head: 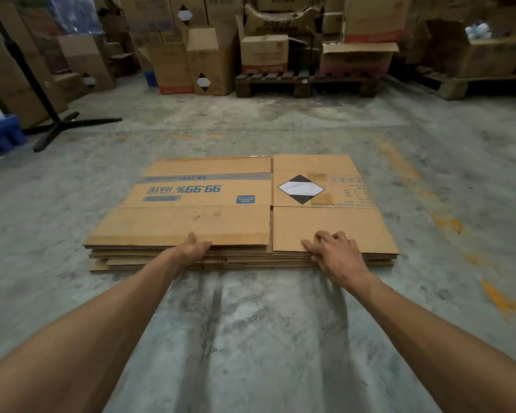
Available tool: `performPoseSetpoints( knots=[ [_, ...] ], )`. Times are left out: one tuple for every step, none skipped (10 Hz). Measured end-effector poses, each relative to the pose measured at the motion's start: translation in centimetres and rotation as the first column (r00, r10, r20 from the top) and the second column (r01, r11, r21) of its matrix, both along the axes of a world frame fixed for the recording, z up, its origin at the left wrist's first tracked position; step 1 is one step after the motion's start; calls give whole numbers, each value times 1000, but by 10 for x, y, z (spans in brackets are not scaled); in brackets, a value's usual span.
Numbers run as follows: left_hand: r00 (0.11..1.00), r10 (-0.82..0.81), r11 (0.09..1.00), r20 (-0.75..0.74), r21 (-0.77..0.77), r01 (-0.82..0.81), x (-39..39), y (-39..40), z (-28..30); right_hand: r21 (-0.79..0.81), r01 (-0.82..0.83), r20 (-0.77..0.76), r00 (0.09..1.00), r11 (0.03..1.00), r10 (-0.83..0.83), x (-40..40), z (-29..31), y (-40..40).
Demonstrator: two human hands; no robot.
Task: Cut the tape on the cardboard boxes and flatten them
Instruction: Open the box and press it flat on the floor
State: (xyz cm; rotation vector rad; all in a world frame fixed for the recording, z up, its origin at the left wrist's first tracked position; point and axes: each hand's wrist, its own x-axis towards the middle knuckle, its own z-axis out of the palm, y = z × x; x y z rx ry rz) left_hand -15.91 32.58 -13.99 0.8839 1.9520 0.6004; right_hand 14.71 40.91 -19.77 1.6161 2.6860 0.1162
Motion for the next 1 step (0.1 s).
performPoseSetpoints(
  knots=[
    [994,-73,997,-84,-30,71,3,-5,1,-189,11,-14,1000,982,-14,-3,21,-4]
  ],
)
